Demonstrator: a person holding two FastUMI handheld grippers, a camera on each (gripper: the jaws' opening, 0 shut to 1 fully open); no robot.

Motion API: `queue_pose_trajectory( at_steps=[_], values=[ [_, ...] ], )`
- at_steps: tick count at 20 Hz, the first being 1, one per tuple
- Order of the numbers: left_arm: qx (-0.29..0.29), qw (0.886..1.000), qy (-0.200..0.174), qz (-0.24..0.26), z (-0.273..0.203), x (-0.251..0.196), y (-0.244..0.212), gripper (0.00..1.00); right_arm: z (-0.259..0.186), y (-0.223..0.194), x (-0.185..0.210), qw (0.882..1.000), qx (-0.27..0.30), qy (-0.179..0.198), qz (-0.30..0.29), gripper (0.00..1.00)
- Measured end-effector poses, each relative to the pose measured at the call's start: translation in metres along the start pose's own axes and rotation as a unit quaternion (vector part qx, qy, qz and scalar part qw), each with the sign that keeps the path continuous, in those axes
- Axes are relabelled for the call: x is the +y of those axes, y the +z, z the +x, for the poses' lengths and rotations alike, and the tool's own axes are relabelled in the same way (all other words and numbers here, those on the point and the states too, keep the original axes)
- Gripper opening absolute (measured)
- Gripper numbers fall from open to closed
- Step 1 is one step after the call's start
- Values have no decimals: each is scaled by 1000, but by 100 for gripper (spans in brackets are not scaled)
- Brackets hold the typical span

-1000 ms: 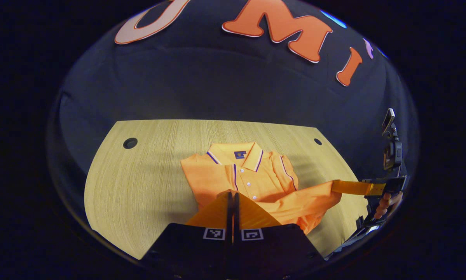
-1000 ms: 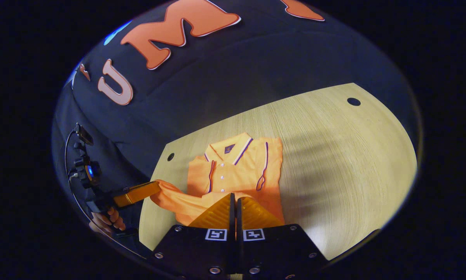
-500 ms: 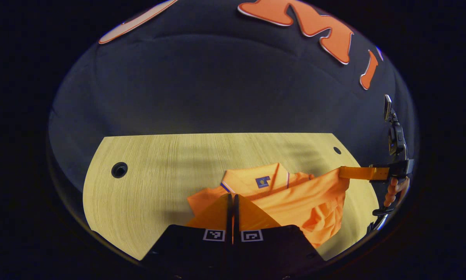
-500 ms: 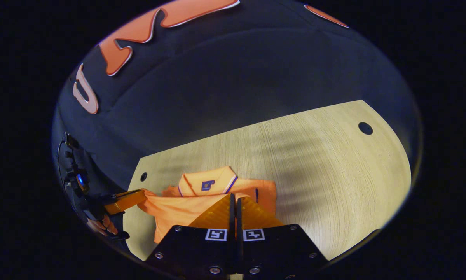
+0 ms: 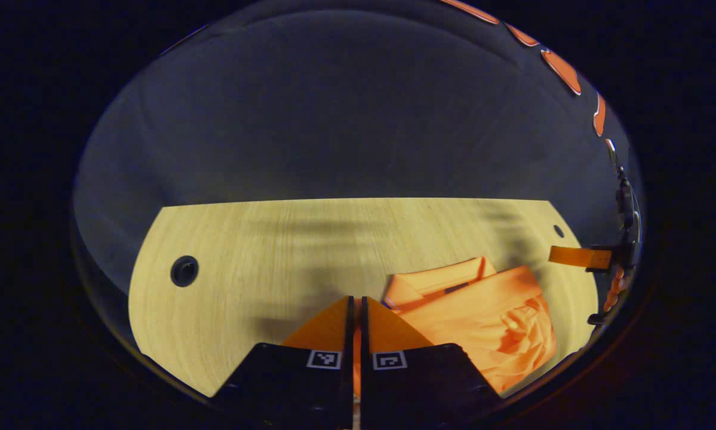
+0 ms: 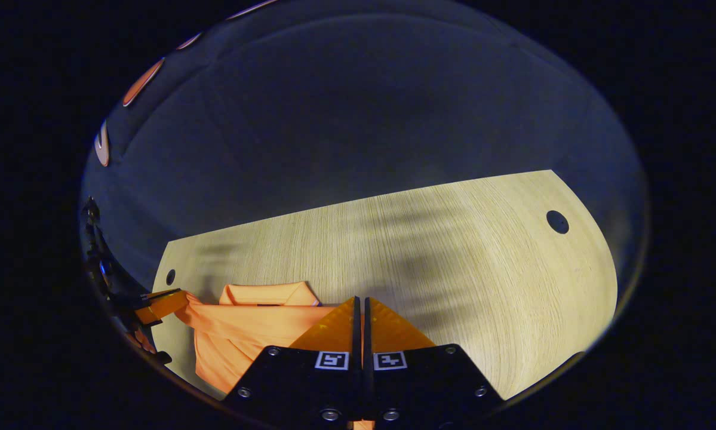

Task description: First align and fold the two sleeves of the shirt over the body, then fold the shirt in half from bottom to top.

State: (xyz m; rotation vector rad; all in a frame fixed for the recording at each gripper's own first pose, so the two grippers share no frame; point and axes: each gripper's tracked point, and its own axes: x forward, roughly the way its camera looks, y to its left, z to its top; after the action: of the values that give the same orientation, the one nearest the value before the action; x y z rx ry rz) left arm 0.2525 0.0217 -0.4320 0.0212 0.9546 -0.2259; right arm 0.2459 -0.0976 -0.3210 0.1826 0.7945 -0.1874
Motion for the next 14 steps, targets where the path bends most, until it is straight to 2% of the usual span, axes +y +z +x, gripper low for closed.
queue_pose_trajectory(
  at_steps=[1, 4, 5, 6, 8, 9, 10, 14],
  values=[
    [1, 1000, -4, 2, -1, -3, 2, 5, 0, 3, -3, 1000, -4, -5, 4, 1],
    [0, 1000, 17, 5, -11, 5, 4, 82, -14, 1, 0, 1000, -1, 0, 12, 3],
    [-6, 1000, 19, 0, -17, 5, 5, 99, -21, 2, 1, 1000, -5, 3, 14, 6],
    [-12, 1000, 21, -6, -28, 4, 9, 99, -28, 3, 4, 1000, -19, 7, 16, 20],
    [-30, 999, 21, -14, -47, 2, 16, 99, -47, 8, 4, 999, -42, 7, 17, 38],
    [-39, 999, 21, -14, -57, 0, 18, 99, -57, 9, 0, 999, -52, 1, 12, 40],
    [-47, 999, 23, -13, -69, -2, 19, 99, -67, 9, -1, 998, -62, -1, 4, 57],
    [-79, 996, 27, 1, -112, -20, 19, 99, -106, 8, 3, 996, -89, 3, -18, 74]
  ],
)
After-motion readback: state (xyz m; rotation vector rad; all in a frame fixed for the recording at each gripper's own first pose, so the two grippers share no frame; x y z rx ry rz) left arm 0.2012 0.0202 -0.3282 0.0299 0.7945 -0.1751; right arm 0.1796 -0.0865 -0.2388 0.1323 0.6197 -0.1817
